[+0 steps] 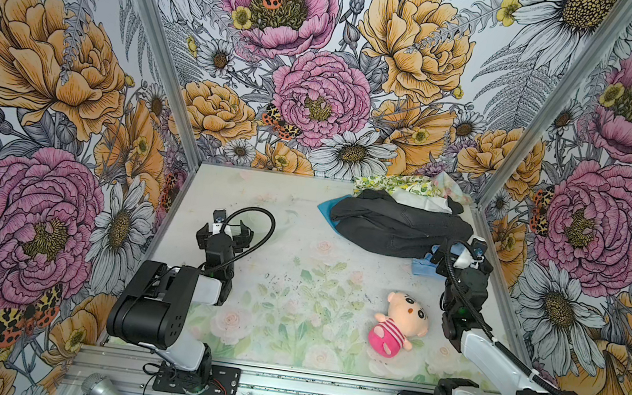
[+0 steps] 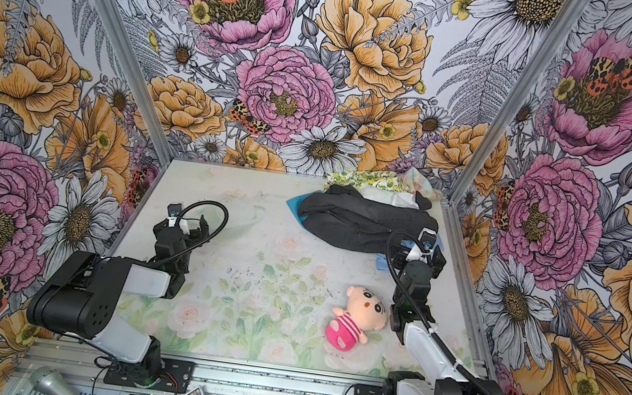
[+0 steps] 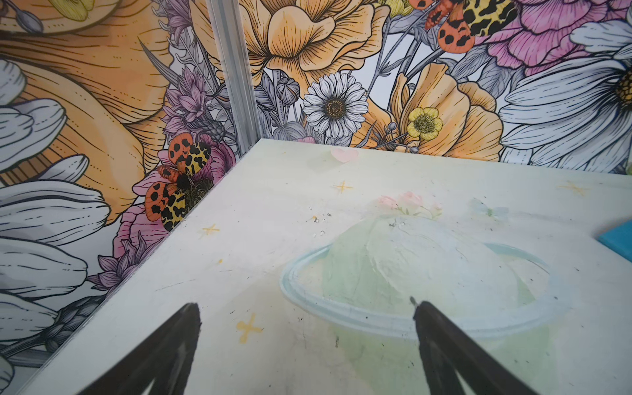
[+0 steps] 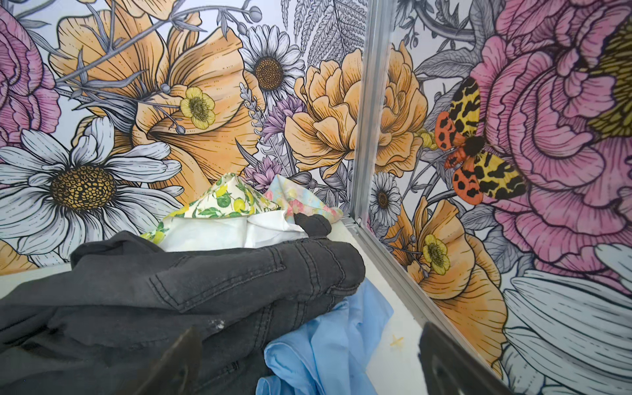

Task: Pick out a specific cloth from the pile
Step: 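Reach left gripper to the teal cloth while right gripper moves onto jacket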

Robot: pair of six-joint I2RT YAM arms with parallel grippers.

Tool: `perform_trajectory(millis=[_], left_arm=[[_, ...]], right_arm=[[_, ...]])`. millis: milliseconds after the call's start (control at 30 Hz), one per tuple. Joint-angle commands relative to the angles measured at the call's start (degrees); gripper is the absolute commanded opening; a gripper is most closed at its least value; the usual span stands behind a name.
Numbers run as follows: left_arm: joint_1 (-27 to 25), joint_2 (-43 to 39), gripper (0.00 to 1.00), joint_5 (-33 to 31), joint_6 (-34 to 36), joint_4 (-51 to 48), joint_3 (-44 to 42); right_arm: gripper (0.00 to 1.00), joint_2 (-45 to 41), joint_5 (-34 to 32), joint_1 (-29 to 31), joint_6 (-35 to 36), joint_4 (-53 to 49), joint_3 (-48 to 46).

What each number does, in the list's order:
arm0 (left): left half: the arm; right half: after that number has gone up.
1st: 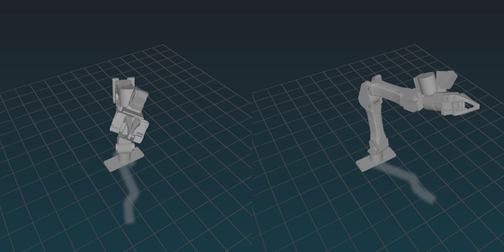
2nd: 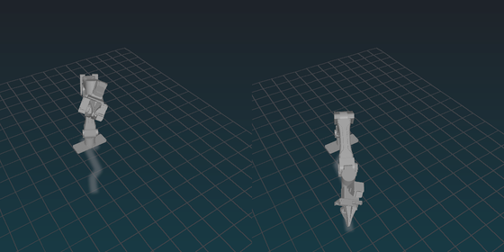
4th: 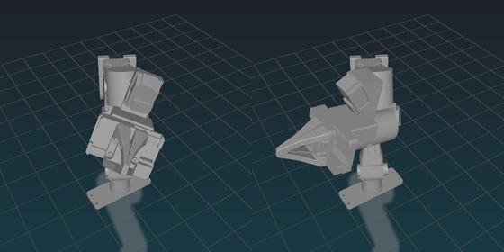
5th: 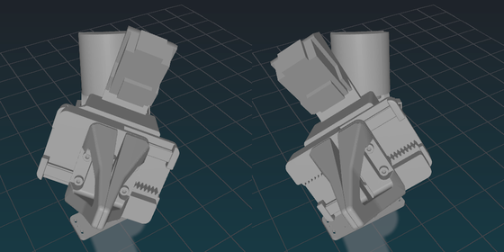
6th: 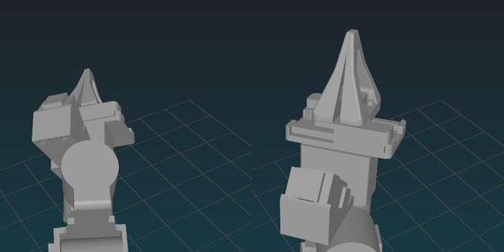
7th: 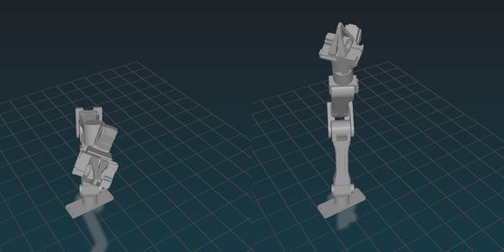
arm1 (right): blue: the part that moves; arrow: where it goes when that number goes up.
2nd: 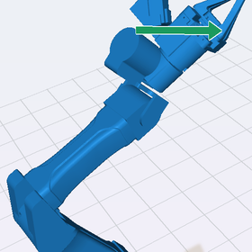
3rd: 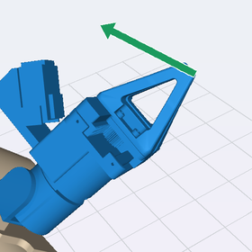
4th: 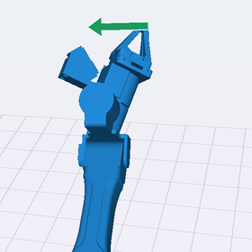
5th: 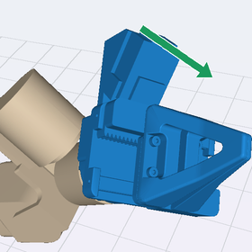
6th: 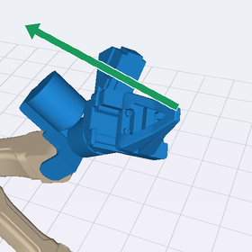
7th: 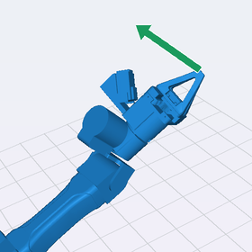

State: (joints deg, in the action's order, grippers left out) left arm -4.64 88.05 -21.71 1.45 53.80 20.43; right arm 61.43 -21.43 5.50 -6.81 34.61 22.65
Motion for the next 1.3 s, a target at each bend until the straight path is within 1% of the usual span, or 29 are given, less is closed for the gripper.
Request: perform_trajectory(millis=[0, 67, 100, 133, 167, 200, 233, 300, 433, 467, 533, 600, 700, 800, 900, 967, 1033, 1133, 1200, 1267], left_arm=[[-0.7, -1.2, 0.99, -1.1, -0.3, 0.9, 0.2], [-0.1, -2.1, 0.99, 1.7, 0.3, -0.4, 0.6], [-0.2, -3.4, 0.99, 2.6, 1.3, -3.6, 1.9], [-0.7, -6.3, 0.99, 4.9, 2.5, -11.9, 4.6], [-0.7, -8.8, 0.99, 7.0, 3.3, -18.1, 6.9], [-0.8, -10.6, 0.99, 7.9, 3.5, -20.6, 8.1], [-0.6, -12.4, 0.99, 8.9, 2.5, -23.3, 9.6], [-0.5, -15.1, 0.99, 12.2, -1.4, -32.4, 14.4], [-3.0, -14.7, 0.99, 15.9, -12.5, -45.7, 25.0], [-4.5, -13.6, 0.99, 15.8, -14.7, -48.7, 27.7], [-7.8, -10.8, 0.98, 13.2, -18.8, -54.6, 33.1], [-11.3, -6.8, 0.95, 11.2, -22.7, -60.4, 39.0], [-15.1, 0.7, 0.89, 12.4, -30.2, -69.0, 48.8], [-17.4, 7.5, 0.82, 14.4, -36.8, -74.1, 56.4], [-19.0, 14.3, 0.75, 16.8, -41.0, -78.1, 63.7], [-19.5, 20.1, 0.68, 18.9, -43.5, -80.3, 68.5], [-19.8, 23.9, 0.59, 19.9, -45.6, -81.1, 71.9], [-20.0, 28.8, 0.51, 20.7, -48.7, -81.3, 76.2], [-20.2, 31.7, 0.49, 20.9, -50.5, -81.7, 78.6], [-20.2, 34.6, 0.49, 21.4, -51.9, -81.9, 81.3]], right_arm=[[0.99, -2.8, -0.4, 2.1, -2.6, -9.7, 3.6], [0.99, -3.6, 1.3, 3.7, -2.9, -12.8, 4.9], [0.99, -3.8, 2.0, 4.4, -3.0, -14.1, 5.7], [1.0, -4.0, 2.5, 5.3, -3.5, -16.0, 6.6], [1.0, -4.1, 2.8, 6.1, -4.1, -18.2, 7.7], [1.0, -4.1, 2.9, 6.9, -4.6, -20.3, 8.7], [0.99, -4.2, 2.9, 7.8, -5.0, -22.6, 10.0], [0.99, -4.5, 3.4, 8.8, -5.8, -25.7, 11.7], [0.99, -5.1, 3.8, 10.6, -7.9, -31.3, 15.2], [1.0, -5.2, 3.8, 11.0, -8.2, -32.9, 16.1], [0.99, -5.3, 3.3, 11.6, -8.5, -35.8, 17.8], [1.0, -5.7, 3.6, 11.7, -8.6, -38.3, 19.3], [0.99, -6.8, 4.2, 11.9, -9.8, -41.8, 20.7], [0.99, -7.4, 4.6, 12.0, -10.6, -45.8, 22.2], [0.99, -8.5, 5.0, 12.1, -11.1, -48.2, 22.5], [0.99, -9.5, 6.2, 12.0, -11.9, -49.3, 22.4], [0.99, -10.2, 7.2, 12.0, -12.3, -50.3, 22.1], [0.99, -11.6, 8.2, 12.0, -13.1, -51.5, 21.6], [0.98, -12.3, 9.4, 12.0, -13.7, -52.3, 21.4], [0.98, -12.6, 10.6, 12.0, -14.1, -53.1, 21.1]])
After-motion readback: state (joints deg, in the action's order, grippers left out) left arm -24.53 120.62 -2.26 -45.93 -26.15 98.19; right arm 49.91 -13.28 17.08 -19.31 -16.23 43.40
